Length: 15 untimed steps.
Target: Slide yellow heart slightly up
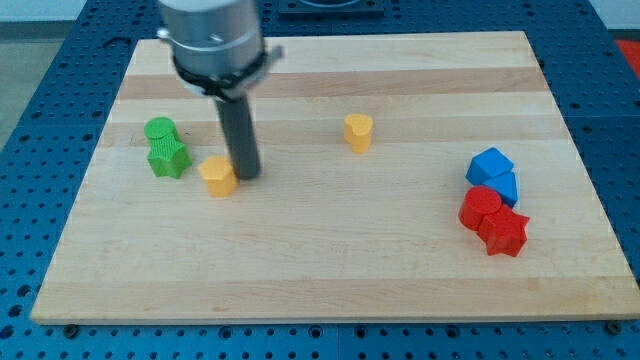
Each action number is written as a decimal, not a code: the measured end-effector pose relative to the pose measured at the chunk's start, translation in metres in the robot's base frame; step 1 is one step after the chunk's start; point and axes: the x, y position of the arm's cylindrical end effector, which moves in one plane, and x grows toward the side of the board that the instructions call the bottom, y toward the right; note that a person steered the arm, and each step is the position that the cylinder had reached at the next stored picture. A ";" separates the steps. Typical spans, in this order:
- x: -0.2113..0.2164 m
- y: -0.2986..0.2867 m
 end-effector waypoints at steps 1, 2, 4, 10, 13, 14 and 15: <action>-0.013 -0.024; -0.014 -0.015; -0.014 0.082; -0.011 0.164; -0.116 0.198; -0.118 0.198; -0.120 0.198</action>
